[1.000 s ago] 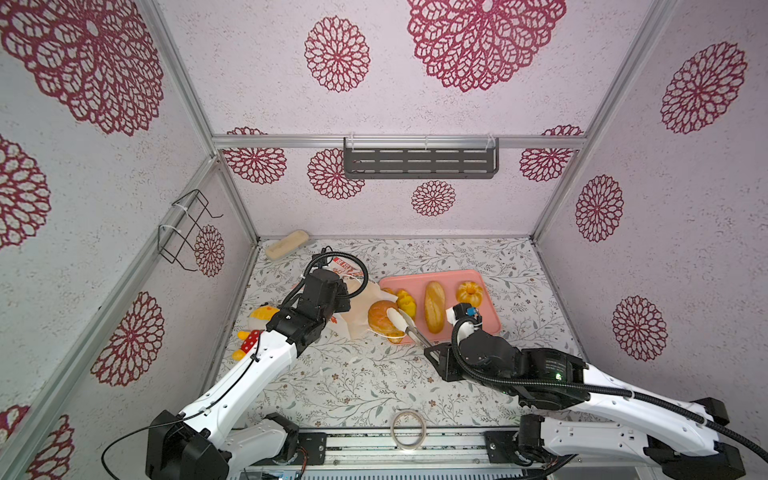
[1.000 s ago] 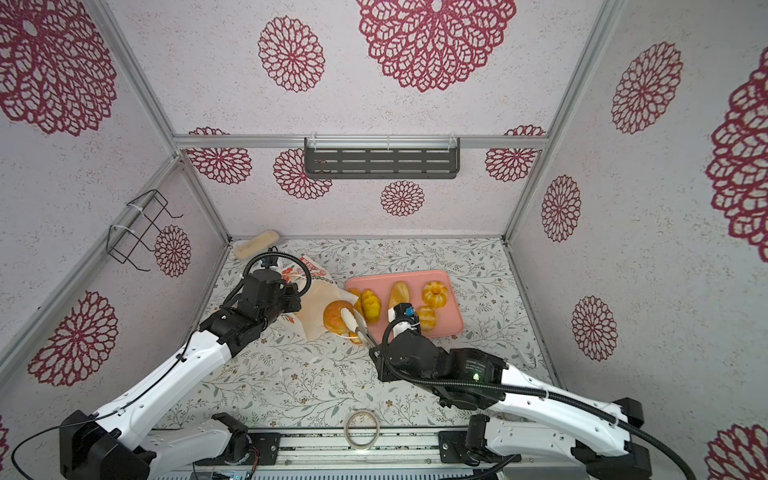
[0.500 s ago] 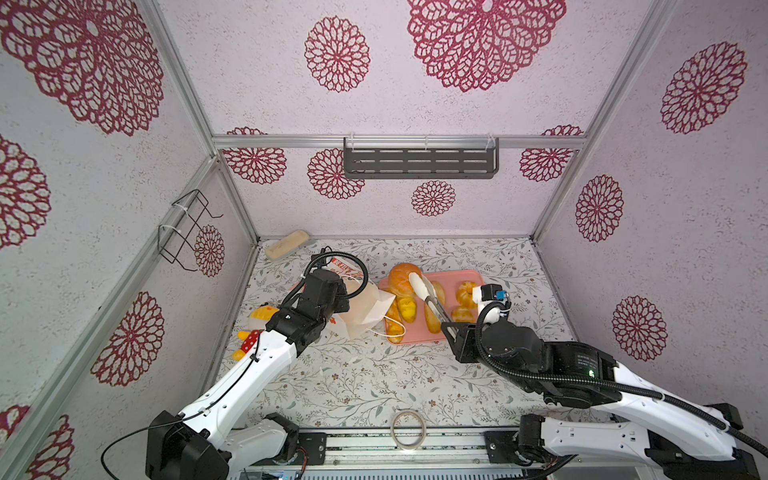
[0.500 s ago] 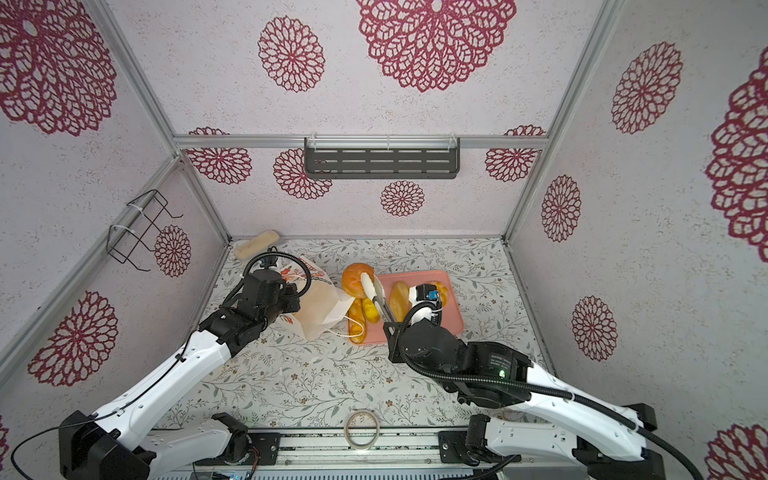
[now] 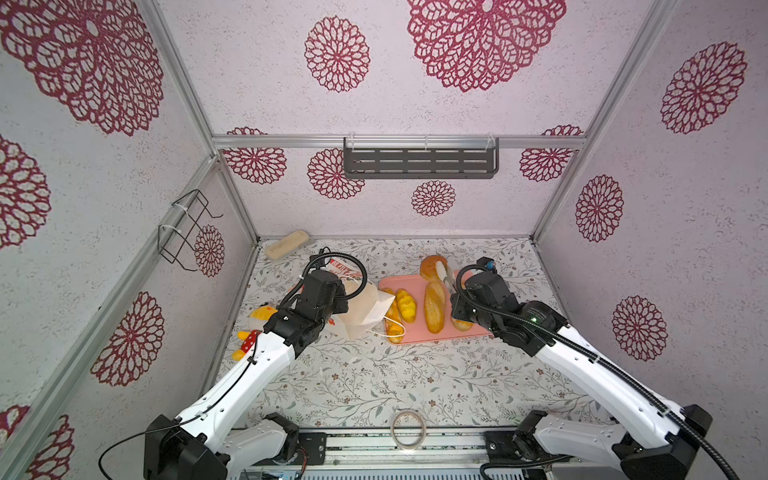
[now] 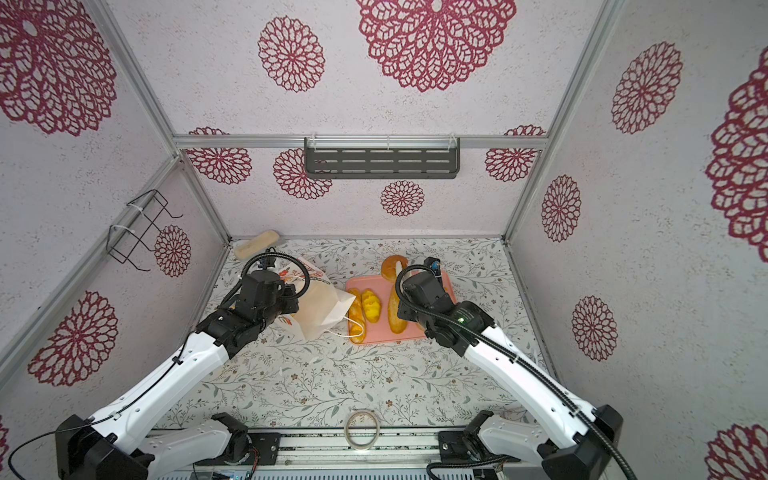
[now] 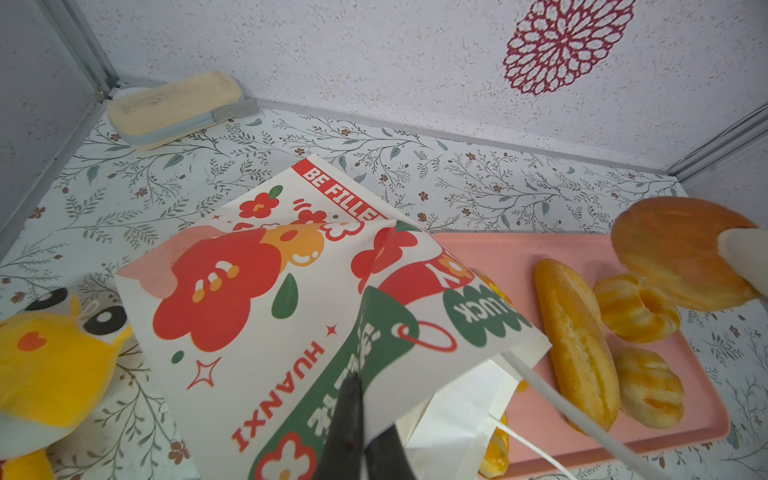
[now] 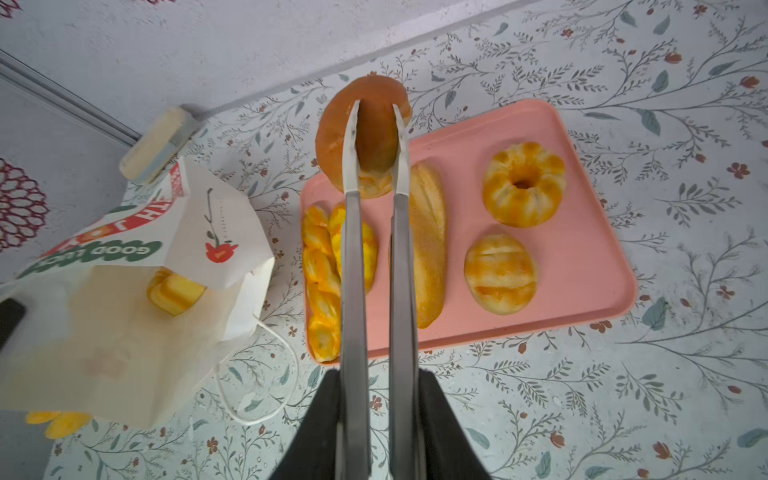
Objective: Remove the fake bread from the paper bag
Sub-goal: 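Carry the brown bun over the pink tray and lower it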
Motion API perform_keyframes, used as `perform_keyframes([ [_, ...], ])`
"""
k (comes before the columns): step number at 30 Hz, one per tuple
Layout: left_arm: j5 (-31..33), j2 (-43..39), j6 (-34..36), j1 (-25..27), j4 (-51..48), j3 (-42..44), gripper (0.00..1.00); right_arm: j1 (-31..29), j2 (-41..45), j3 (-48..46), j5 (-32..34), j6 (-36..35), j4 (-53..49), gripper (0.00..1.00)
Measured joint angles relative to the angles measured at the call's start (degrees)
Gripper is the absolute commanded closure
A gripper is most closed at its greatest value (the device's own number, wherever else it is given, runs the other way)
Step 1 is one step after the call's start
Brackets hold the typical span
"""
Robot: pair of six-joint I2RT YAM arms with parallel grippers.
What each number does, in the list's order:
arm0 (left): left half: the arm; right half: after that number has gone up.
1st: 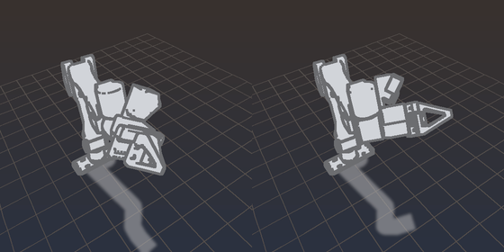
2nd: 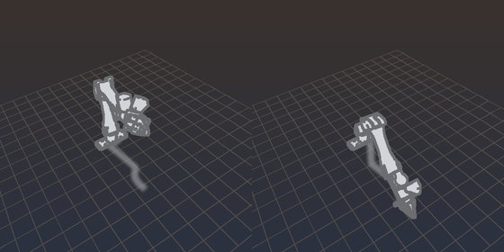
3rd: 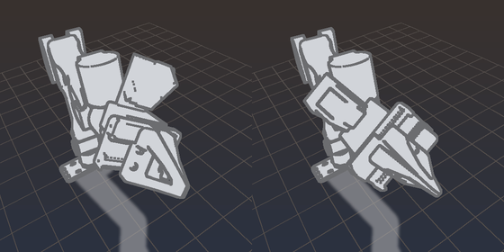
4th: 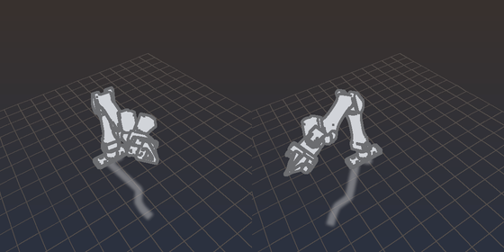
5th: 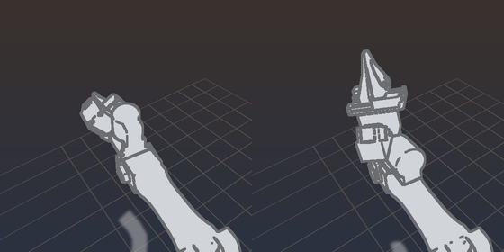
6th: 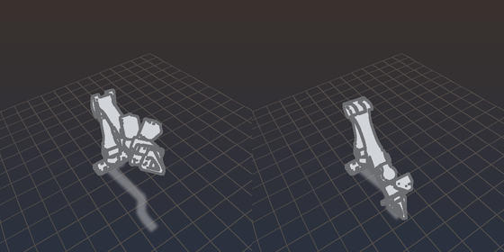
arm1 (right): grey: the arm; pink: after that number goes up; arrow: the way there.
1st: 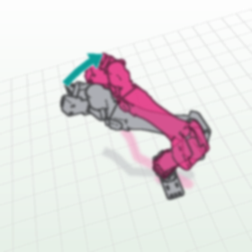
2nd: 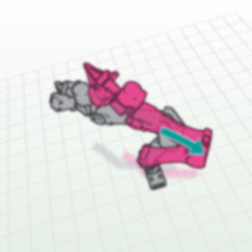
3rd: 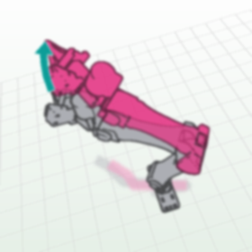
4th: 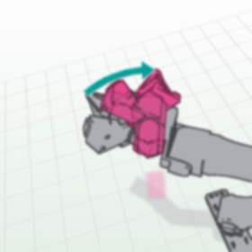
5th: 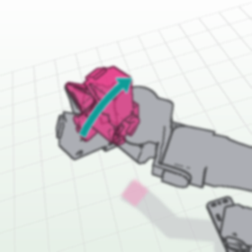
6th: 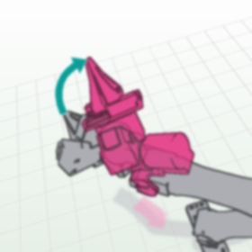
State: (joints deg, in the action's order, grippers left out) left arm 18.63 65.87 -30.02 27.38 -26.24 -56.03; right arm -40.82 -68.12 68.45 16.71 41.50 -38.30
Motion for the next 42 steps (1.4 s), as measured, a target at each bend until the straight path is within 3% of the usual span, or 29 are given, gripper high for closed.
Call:
perform_keyframes([
  [7,-0.1,-0.7,0.0,-0.7,-0.5,0.0,1.0,4.5,-7.5,-0.9,-6.3,-4.5,4.6,1.0],
  [17,-0.3,-1.2,0.3,-1.4,-0.7,0.2,1.0,5.6,-14.6,-1.6,-10.9,-7.6,9.4,1.0],
  [39,-1.6,-1.5,0.4,-1.7,-0.1,1.4,1.0,5.6,-15.1,-4.3,-6.4,-11.1,9.1,1.0],
  [42,-1.7,-1.5,0.3,-1.7,0.0,1.4,1.0,5.6,-14.9,-4.3,-6.6,-11.1,9.1,0.82],
])
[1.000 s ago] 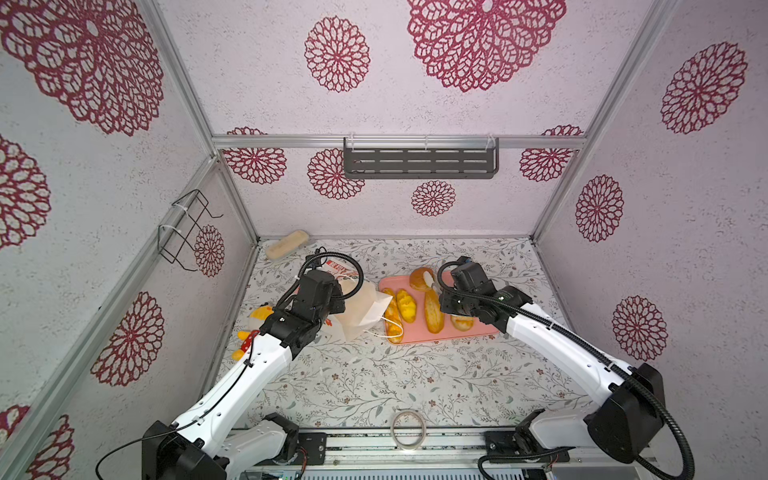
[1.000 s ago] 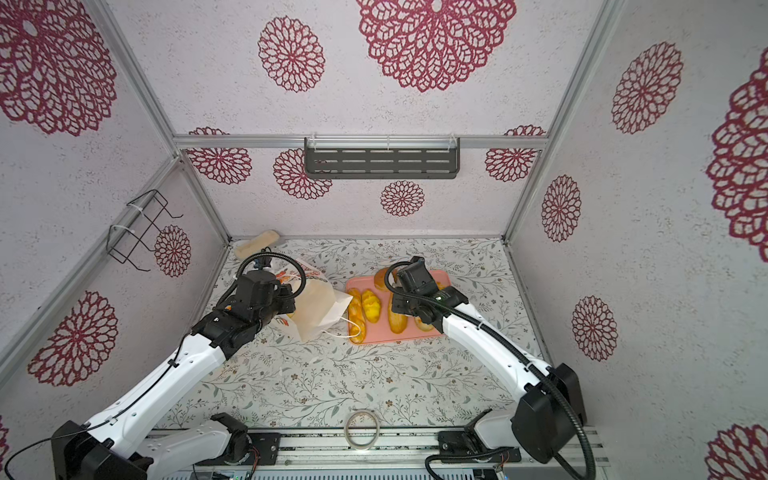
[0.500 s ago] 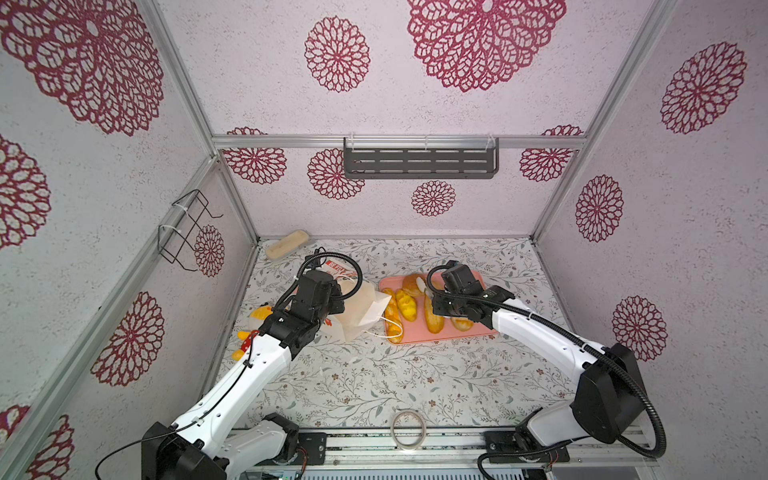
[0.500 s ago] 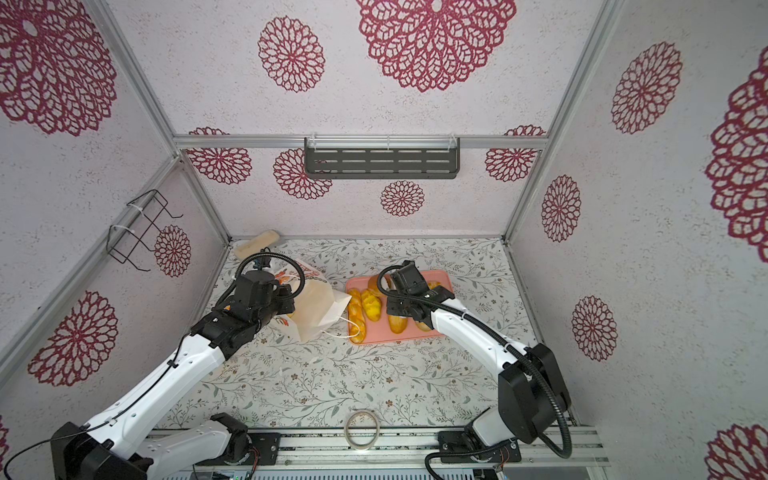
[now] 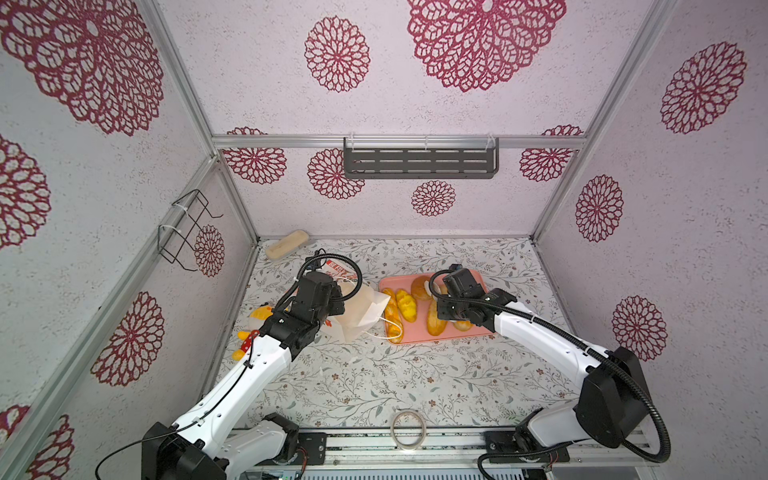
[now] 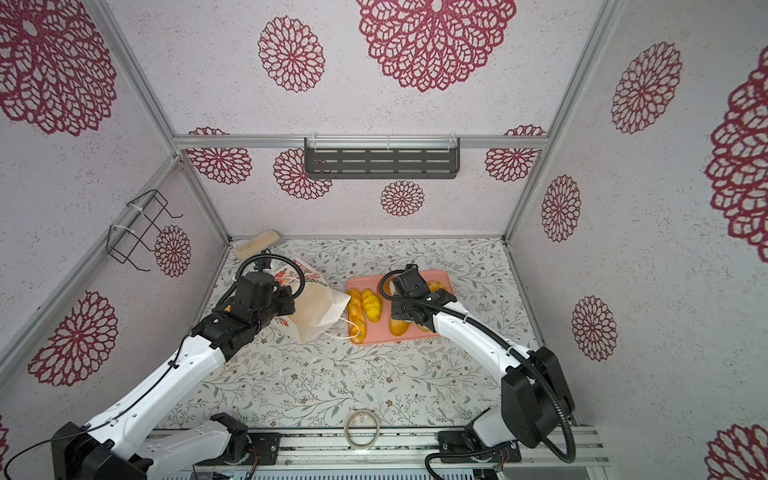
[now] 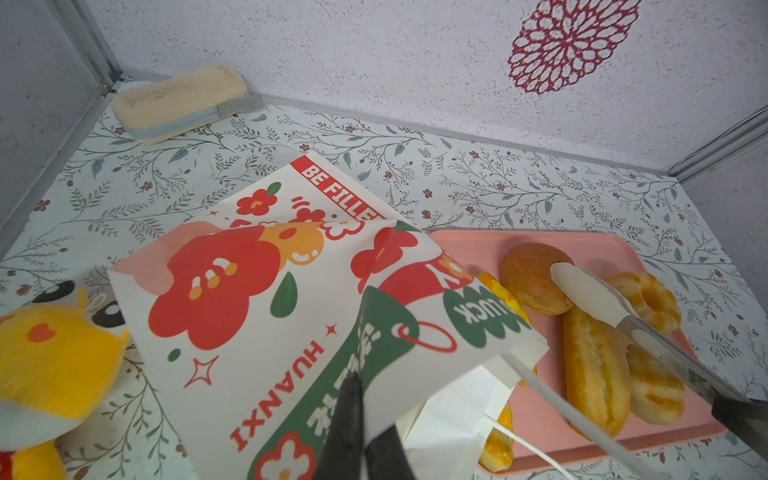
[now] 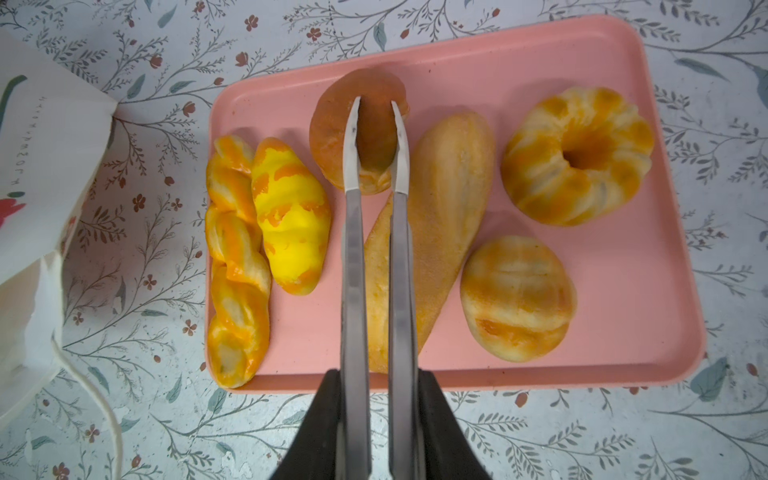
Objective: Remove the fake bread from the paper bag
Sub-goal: 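Carry the brown bun over the pink tray and lower it, then open the tongs to release the bun onto the tray, right gripper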
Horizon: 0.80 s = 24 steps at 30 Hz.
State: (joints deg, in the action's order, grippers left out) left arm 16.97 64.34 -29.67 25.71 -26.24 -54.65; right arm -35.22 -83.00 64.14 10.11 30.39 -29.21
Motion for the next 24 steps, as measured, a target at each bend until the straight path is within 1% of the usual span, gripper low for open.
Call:
perform_keyframes([
  [1,0.0,0.0,0.0,0.0,0.0,0.0,1.0,0.0,0.0,0.0,-0.2,0.0,0.0,0.73],
  [3,0.0,0.0,0.0,0.0,0.0,0.0,1.0,0.0,0.0,0.0,-0.6,0.1,0.0,0.64],
  [4,0.0,0.0,0.0,0.0,0.0,0.0,1.0,0.0,0.0,0.1,-1.0,0.1,-0.1,0.6],
  [9,0.0,0.0,0.0,0.0,0.0,0.0,1.0,0.0,0.0,1.2,-1.8,0.2,-1.3,0.51],
  [11,0.0,0.0,0.0,0.0,0.0,0.0,1.0,0.0,0.0,1.8,-1.8,0.2,-1.7,0.5],
  [14,-0.1,0.0,0.0,0.0,0.0,0.0,1.0,0.0,0.0,2.4,-1.7,0.2,-2.1,0.5],
  [19,-0.2,0.0,0.0,0.0,0.0,0.0,1.0,0.0,0.0,3.0,-1.4,0.2,-2.9,0.55],
  [21,-0.2,0.0,0.0,0.0,0.0,0.0,1.0,0.0,0.1,3.0,-1.4,0.2,-3.1,0.55],
  [24,-0.2,0.0,0.0,0.0,0.0,0.0,1.0,0.0,0.8,2.5,-2.0,0.2,-2.5,0.5],
])
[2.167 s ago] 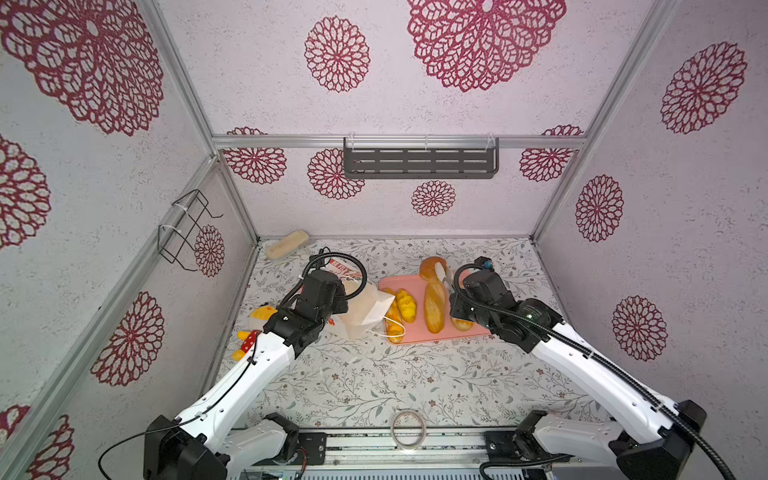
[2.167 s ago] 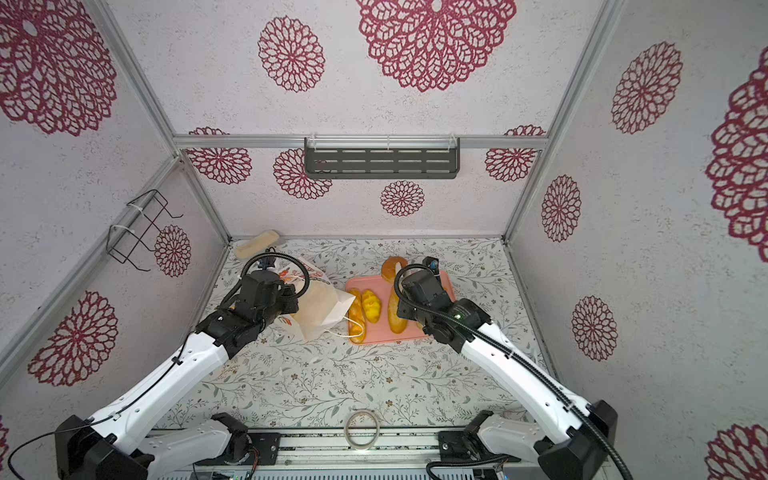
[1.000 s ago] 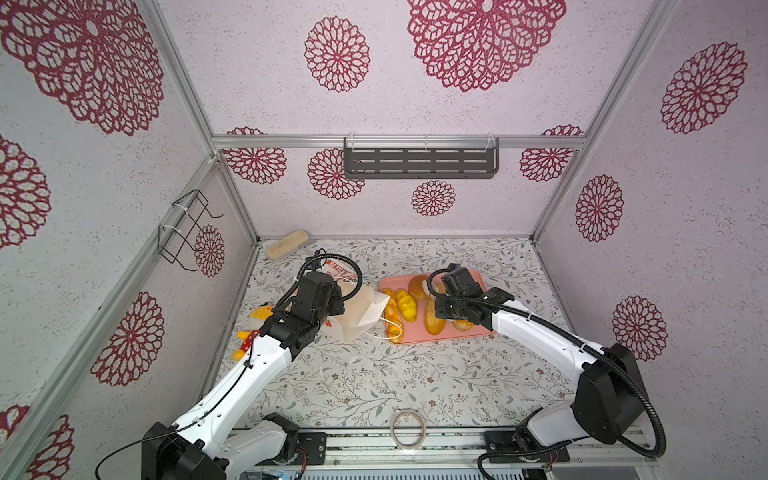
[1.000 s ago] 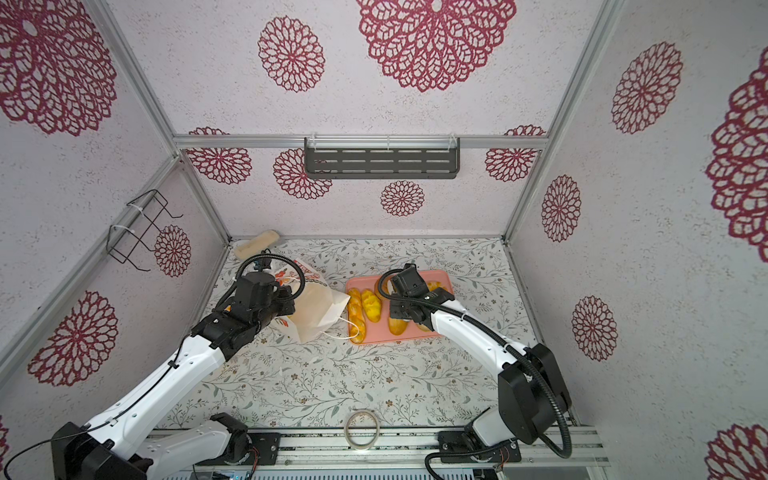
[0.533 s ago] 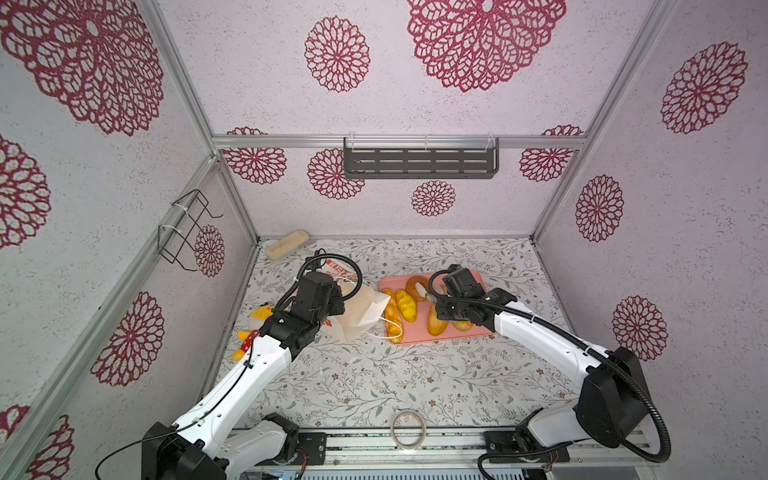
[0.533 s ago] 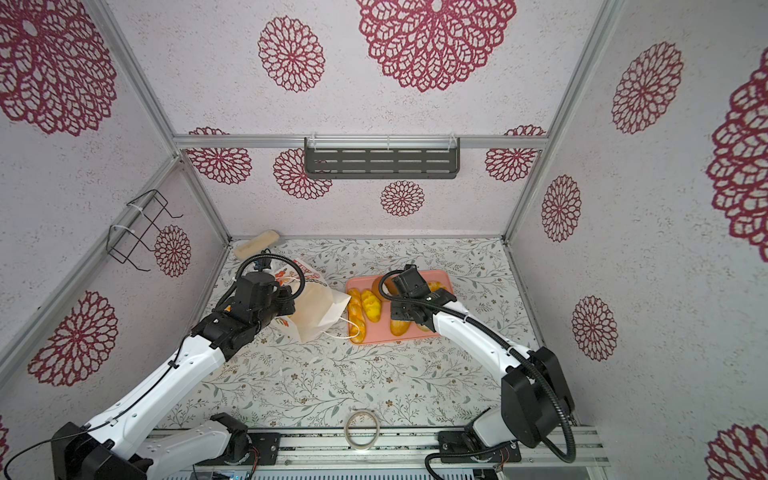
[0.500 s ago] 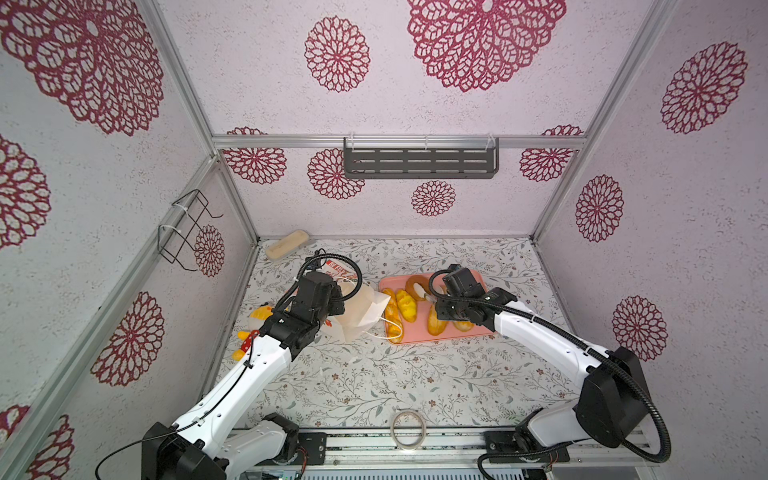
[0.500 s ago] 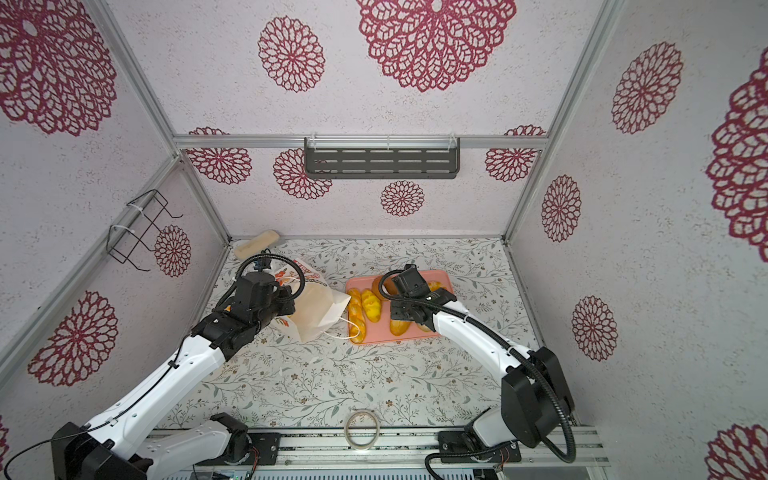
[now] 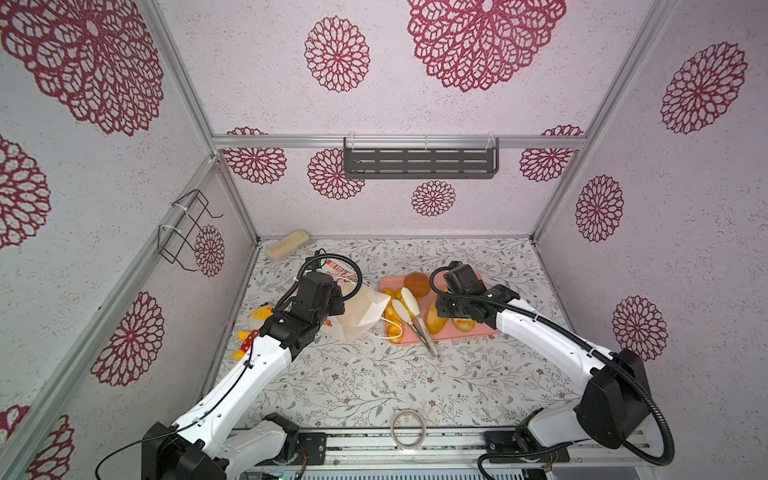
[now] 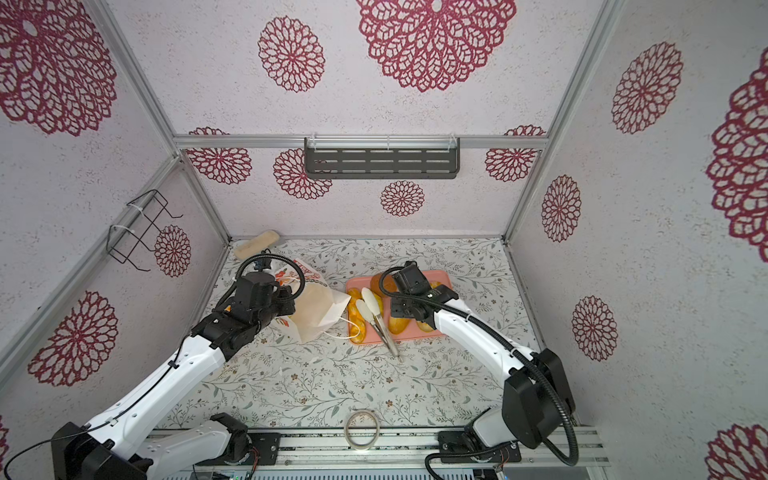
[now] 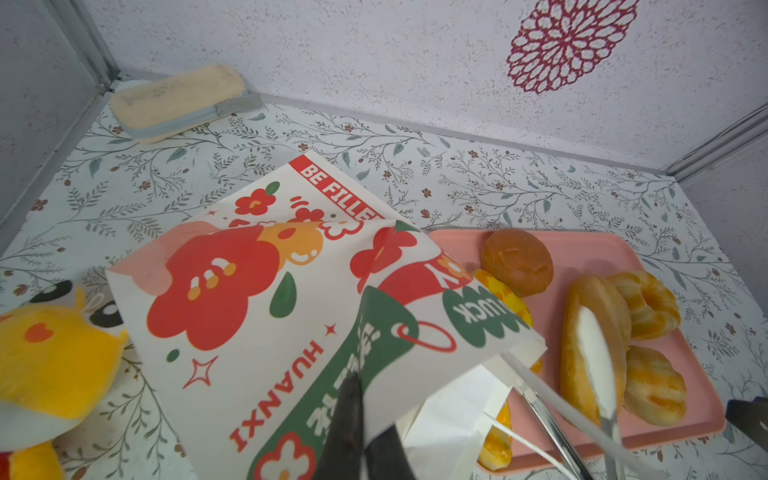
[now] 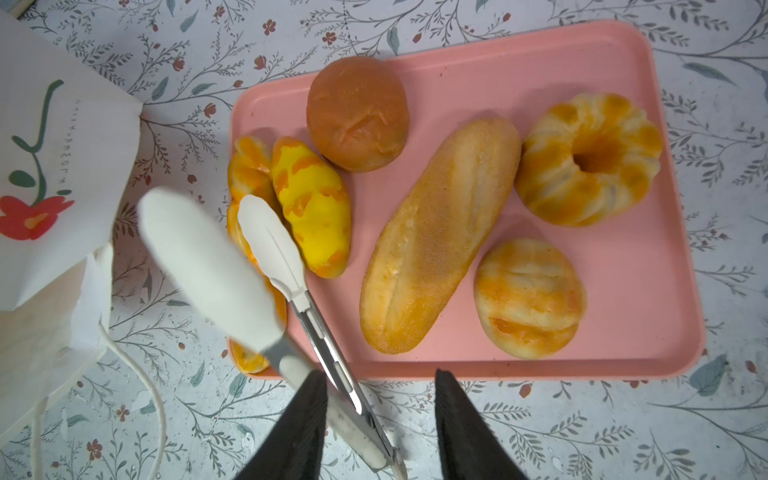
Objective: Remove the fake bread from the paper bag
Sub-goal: 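Open the tongs to release the bun onto the tray, right gripper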
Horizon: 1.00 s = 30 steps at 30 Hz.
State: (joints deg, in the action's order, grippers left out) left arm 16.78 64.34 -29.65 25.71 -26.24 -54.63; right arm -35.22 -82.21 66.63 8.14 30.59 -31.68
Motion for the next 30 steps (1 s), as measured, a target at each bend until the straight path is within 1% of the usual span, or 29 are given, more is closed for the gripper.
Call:
perform_keyframes([
  [3,0.0,0.0,0.0,0.0,0.0,0.0,1.0,-0.3,2.8,-3.8,-1.6,0.1,2.9,0.39],
  [4,0.0,0.0,0.0,0.0,0.0,0.1,1.0,-0.6,4.3,-6.0,-2.5,0.0,4.2,0.3],
  [7,0.0,-0.1,0.0,0.0,0.0,0.3,1.0,-2.1,7.9,-12.0,-4.5,-0.1,7.0,0.28],
  [12,0.0,-0.3,0.0,0.0,0.0,0.3,1.0,-6.5,10.4,-18.6,-7.3,-2.3,11.1,0.3],
  [17,0.0,-0.5,0.0,0.0,-0.1,0.4,1.0,-9.9,10.7,-21.9,-9.1,-5.7,15.0,0.33],
  [18,0.0,-0.6,0.0,0.0,-0.1,0.5,1.0,-9.9,10.7,-22.4,-9.3,-6.2,15.8,0.34],
  [20,0.0,-0.9,0.0,0.0,-0.2,0.7,1.0,-9.8,10.6,-23.2,-9.3,-7.1,16.9,0.43],
  [23,0.0,-1.0,0.0,0.0,-0.3,0.8,1.0,-9.0,9.8,-23.5,-9.3,-7.1,18.3,0.53],
  [25,0.0,-1.0,0.0,0.0,-0.3,0.8,1.0,-7.8,8.6,-24.0,-9.6,-6.7,20.5,0.55],
  [30,0.0,-1.0,0.0,0.0,-0.4,0.8,1.0,-5.9,4.5,-24.9,-10.1,-6.1,23.4,0.55],
])
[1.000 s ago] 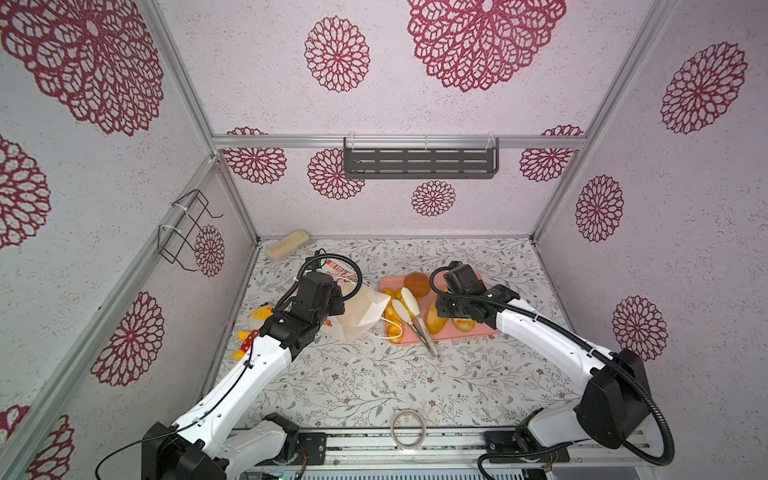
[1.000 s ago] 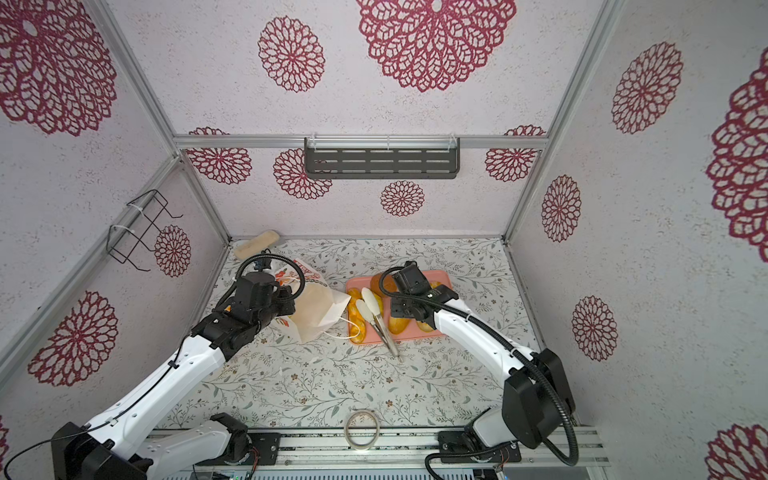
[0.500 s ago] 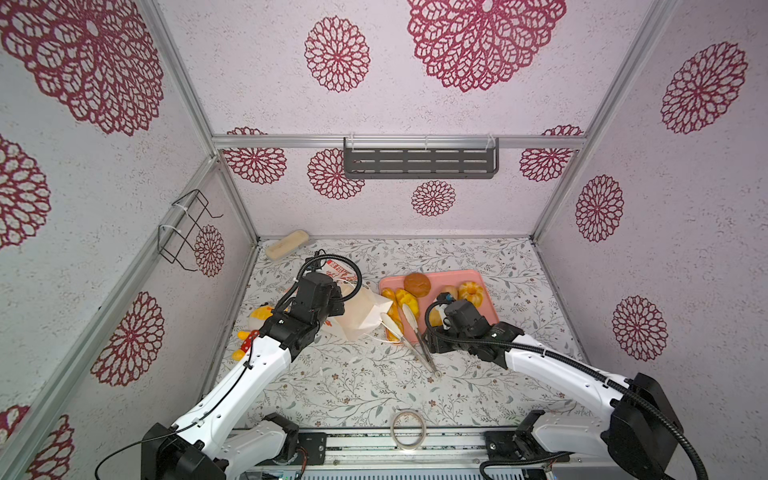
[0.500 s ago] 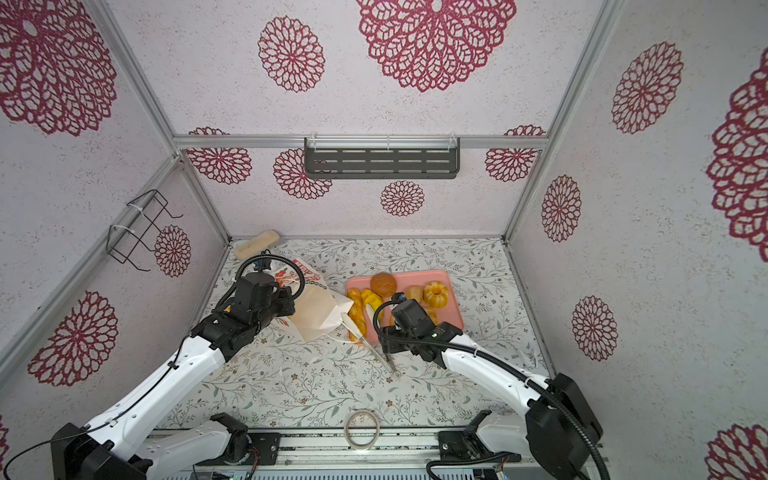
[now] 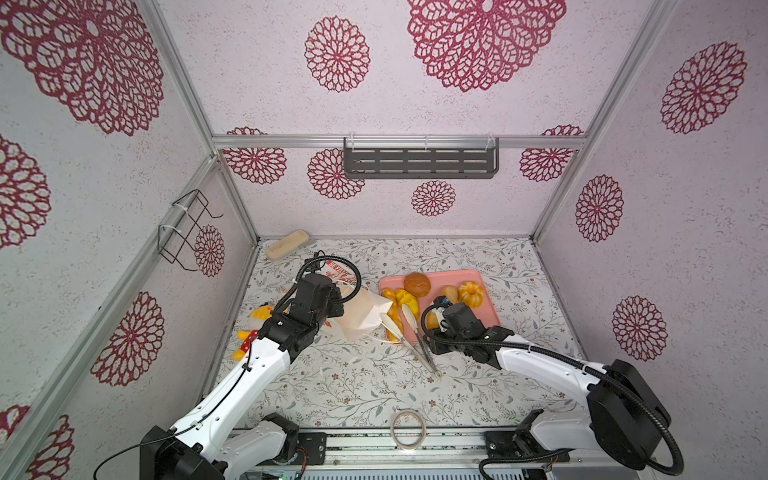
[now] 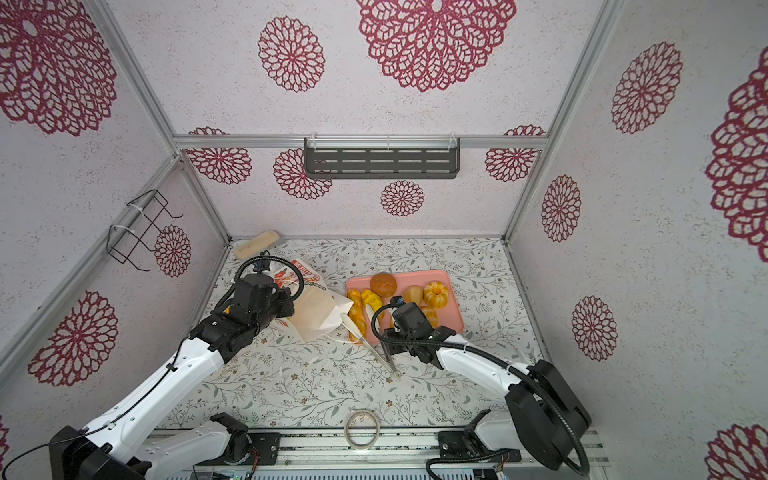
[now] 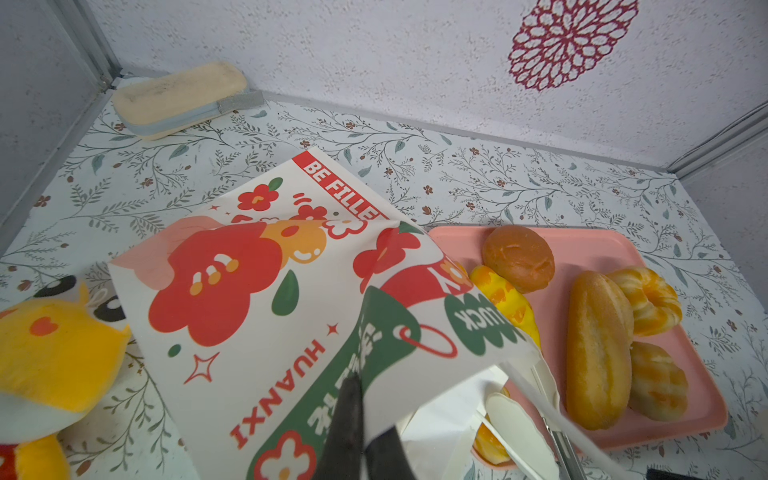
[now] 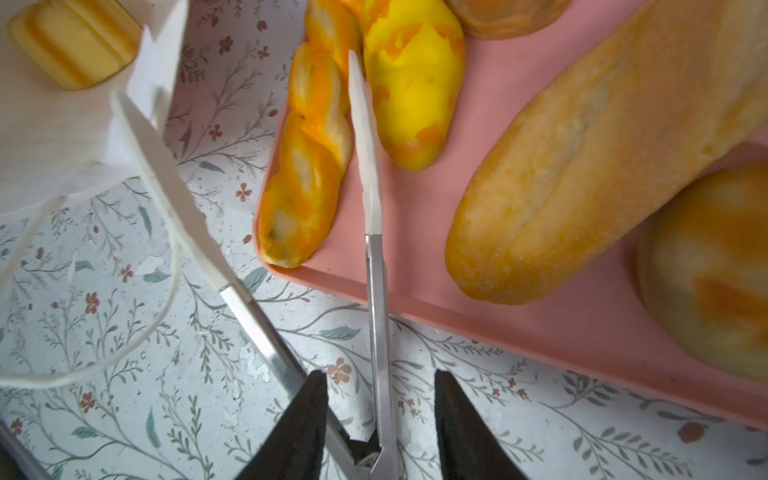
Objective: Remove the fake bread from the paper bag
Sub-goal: 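Open the tongs to release the bun onto the tray, right gripper, then carry the tongs away from the tray with the right gripper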
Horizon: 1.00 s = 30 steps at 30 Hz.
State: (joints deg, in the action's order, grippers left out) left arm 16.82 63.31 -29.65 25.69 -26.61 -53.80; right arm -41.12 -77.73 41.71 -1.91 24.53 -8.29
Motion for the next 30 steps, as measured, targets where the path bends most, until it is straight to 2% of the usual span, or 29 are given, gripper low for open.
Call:
perform_keyframes([
  [9,0.0,0.0,0.0,0.0,0.0,0.0,1.0,0.0,-7.8,1.0,-3.4,-0.7,3.2,0.54],
  [18,0.0,0.0,0.0,0.0,0.0,0.0,1.0,0.0,-13.7,5.6,-5.5,-2.6,3.1,0.66],
  [21,0.0,0.0,0.0,0.0,0.0,0.0,1.0,0.0,-14.2,5.8,-5.7,-3.0,2.9,0.72],
  [27,0.0,0.0,0.0,-0.2,0.0,0.0,1.0,0.0,-14.3,6.2,-5.5,-4.0,1.9,0.95],
  [30,0.0,0.0,0.0,-0.2,0.0,0.0,1.0,-0.1,-13.7,6.1,-5.2,-4.1,0.8,1.0],
])
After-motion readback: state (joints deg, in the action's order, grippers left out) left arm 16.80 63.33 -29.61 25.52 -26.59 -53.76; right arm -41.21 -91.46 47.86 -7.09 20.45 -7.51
